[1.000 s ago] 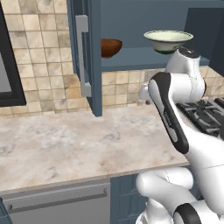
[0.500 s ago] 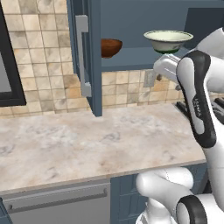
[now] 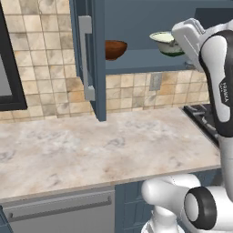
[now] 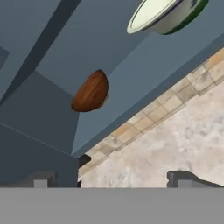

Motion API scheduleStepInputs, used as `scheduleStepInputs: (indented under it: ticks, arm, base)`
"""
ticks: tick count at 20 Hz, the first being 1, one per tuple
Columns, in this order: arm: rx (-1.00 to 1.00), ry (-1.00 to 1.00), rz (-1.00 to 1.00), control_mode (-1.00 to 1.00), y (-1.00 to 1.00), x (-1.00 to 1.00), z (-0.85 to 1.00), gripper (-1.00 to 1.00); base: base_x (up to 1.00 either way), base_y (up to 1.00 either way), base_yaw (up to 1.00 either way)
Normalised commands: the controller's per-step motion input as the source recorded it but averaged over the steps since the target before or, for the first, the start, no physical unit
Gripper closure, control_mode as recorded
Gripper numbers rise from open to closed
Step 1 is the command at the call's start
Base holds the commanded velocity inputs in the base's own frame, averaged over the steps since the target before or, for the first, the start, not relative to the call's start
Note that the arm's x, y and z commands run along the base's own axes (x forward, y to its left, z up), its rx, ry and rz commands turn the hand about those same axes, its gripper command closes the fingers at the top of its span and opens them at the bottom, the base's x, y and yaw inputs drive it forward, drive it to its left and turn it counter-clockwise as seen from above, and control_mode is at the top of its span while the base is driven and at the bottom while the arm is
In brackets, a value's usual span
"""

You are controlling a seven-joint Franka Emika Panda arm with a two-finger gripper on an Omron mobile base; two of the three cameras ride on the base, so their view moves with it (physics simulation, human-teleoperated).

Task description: Take the smaller bowl and place it next to the appetizer plate on the dining counter , and place the larger bowl next to the plate with cooked food.

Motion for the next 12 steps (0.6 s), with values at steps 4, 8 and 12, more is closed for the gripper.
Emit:
scheduleStepInputs:
  ticks: [4, 8, 12]
  arm:
    - [0.1, -0.07, -0.06, -1.0, 0.35, 0.43, 0.11, -1.0]
    - [-0.03, 0.11, -0.1, -1.0, 0.48, 0.71, 0.0, -1.0]
    - [-0.01, 0.13, -0.03, -1.0, 0.19, 0.78, 0.0, -1.0]
  base:
    - [0.0, 0.0, 0.0]
    - [0.0, 0.0, 0.0]
    - [0.0, 0.0, 0.0]
